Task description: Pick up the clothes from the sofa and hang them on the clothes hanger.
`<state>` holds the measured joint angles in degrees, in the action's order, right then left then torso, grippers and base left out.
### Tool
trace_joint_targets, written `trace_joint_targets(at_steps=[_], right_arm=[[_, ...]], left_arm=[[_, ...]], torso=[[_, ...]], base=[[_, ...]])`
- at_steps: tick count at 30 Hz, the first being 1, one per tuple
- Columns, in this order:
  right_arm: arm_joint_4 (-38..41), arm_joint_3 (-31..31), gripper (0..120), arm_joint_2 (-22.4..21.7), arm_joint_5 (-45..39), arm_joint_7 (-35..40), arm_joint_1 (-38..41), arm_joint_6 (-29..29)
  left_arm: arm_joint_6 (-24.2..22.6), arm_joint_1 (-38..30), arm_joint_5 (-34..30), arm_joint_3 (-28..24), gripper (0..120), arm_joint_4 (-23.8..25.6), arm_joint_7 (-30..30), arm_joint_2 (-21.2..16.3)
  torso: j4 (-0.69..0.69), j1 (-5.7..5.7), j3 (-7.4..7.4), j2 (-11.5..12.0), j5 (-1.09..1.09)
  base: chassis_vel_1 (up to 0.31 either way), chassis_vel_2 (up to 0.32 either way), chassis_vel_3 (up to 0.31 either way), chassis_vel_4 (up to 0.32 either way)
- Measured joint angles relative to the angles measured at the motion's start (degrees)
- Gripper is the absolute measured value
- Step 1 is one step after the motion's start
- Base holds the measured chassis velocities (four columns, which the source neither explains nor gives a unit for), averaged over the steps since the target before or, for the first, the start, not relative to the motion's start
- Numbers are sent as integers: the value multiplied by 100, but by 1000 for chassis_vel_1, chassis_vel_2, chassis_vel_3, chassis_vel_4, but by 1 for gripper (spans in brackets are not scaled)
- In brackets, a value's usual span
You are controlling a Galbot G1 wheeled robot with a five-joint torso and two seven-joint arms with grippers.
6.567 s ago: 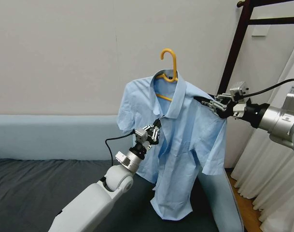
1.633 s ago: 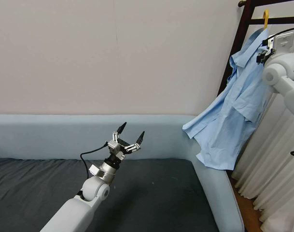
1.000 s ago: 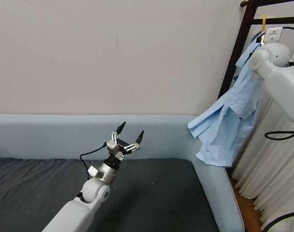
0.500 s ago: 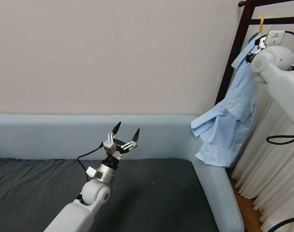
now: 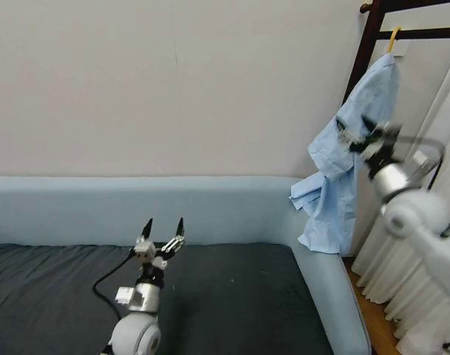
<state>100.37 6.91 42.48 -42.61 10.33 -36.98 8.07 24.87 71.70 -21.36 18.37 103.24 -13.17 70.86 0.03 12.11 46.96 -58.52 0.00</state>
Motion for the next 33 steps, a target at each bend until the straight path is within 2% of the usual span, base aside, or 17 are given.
trace_joint_targets(at_steps=[1, 2, 3, 4, 6, 8, 9, 10, 14, 19, 33], right_arm=[[54, 194, 93, 228, 332, -110, -480, 70], [74, 381, 95, 465, 619, -195, -938, 140], [74, 381, 95, 465, 619, -195, -938, 140], [86, 582, 98, 751, 907, -315, -1448, 231], [94, 921, 100, 1242, 1337, -536, -2188, 446], [127, 1358, 100, 1813, 1947, -745, -2915, 724], [127, 1358, 100, 1813, 1947, -745, -2915, 724], [157, 1553, 100, 2065, 2275, -809, -3284, 832], [288, 1962, 100, 2840, 3157, -935, -4445, 1285], [307, 1991, 100, 2925, 3262, -911, -4574, 1352], [295, 1936, 100, 2885, 3197, -875, -4434, 1324]], left_arm=[[11, 162, 151, 43, 100, -4, -56, 94], [13, 273, 274, 45, 100, -23, -128, 168], [13, 273, 274, 45, 100, -23, -128, 168], [17, 392, 394, 38, 100, -47, -212, 245], [19, 565, 499, -16, 100, -76, -299, 348], [104, 777, 648, -44, 100, -133, -344, 453], [104, 777, 648, -44, 100, -133, -344, 453], [169, 871, 729, -52, 100, -158, -346, 487], [378, 1234, 820, -46, 100, -190, -247, 554], [416, 1298, 819, -27, 100, -197, -196, 559], [417, 1268, 797, -34, 100, -202, -175, 550]], torso=[[2, 0, -1, 0, -7], [-1, 0, 0, 0, -5], [-1, 0, 0, 0, -5], [-8, 0, 0, 0, 3], [-15, 1, 0, 0, -1], [-12, 0, -1, 0, -2], [-12, 0, -1, 0, -2], [-9, 0, -1, 0, -1], [-14, 0, -1, 0, 0], [-7, 0, 0, 0, -3], [-10, 2, 1, 1, -1]], base=[[0, 0, 0, 0], [0, 0, 0, 0], [0, 0, 0, 0], [0, 0, 0, 0], [0, 0, 0, 0], [0, 0, 0, 0], [0, 0, 0, 0], [0, 0, 0, 0], [0, 0, 0, 0], [0, 0, 0, 0], [0, 0, 0, 0]])
